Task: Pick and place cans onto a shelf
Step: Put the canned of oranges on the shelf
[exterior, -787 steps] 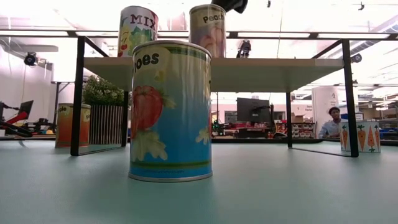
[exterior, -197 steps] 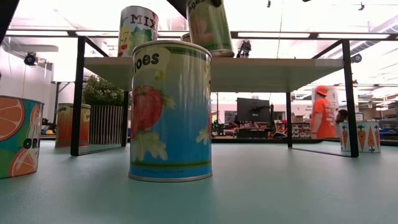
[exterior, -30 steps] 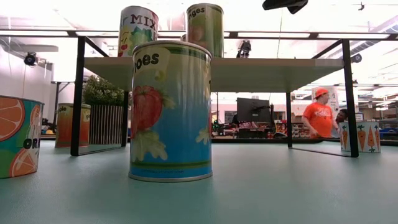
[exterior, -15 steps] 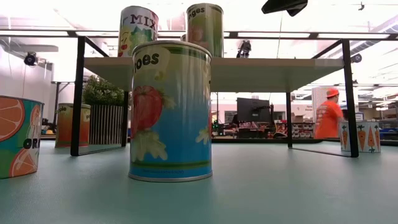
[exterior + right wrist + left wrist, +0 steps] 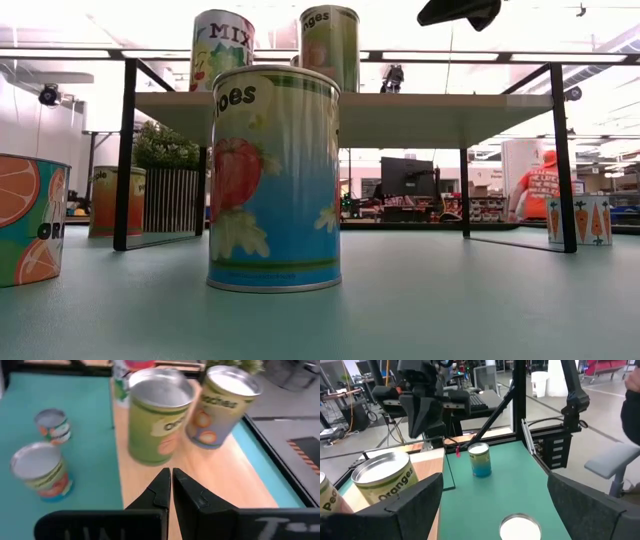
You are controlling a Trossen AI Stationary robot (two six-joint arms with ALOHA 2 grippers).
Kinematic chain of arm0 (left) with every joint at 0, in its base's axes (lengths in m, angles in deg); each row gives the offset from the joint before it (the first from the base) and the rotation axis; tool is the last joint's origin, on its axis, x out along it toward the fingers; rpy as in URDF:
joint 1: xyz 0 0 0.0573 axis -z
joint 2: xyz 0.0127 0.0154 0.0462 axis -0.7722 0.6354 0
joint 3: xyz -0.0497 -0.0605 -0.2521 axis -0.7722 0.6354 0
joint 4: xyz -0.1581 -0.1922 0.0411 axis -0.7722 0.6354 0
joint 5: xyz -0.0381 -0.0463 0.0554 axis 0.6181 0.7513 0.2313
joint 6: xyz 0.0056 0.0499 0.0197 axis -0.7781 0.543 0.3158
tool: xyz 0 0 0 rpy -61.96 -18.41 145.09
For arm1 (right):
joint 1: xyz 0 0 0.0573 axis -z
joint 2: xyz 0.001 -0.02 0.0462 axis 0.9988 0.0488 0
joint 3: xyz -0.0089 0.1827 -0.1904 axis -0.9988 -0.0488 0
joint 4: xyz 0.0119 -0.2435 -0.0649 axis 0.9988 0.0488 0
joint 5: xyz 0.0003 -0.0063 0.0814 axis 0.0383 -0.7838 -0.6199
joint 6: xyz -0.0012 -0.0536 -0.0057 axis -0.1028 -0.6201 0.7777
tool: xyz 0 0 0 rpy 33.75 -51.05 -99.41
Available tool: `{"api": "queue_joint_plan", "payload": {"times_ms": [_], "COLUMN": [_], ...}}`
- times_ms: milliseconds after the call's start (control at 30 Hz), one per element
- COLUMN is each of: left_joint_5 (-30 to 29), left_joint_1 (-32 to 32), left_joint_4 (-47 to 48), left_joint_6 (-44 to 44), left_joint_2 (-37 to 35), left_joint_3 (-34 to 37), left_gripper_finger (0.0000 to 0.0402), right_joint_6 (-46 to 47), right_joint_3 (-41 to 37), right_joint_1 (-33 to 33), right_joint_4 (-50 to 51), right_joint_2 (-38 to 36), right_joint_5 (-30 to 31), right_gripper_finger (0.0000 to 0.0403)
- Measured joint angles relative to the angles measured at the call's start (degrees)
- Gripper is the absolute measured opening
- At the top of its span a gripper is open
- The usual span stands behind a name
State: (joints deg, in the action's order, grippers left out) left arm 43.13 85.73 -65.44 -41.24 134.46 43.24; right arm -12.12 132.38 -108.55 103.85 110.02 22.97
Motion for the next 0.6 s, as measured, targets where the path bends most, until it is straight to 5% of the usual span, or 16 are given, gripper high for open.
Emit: {"api": "queue_joint_plan", "payload": {"times_ms": [600], "left_joint_5": [-0.02], "left_joint_1": [0.0], "left_joint_4": [0.35], "left_joint_6": [-0.52], "left_joint_2": [-5.76], "left_joint_3": [-0.65], "left_gripper_finger": [0.034], "right_joint_6": [-0.72], "right_joint_3": [1.08], "right_joint_1": [4.46], "right_joint_4": [-8.01], "right_joint_2": [9.94], "right_joint_5": [4.94], "right_gripper_finger": [0.0009]}}
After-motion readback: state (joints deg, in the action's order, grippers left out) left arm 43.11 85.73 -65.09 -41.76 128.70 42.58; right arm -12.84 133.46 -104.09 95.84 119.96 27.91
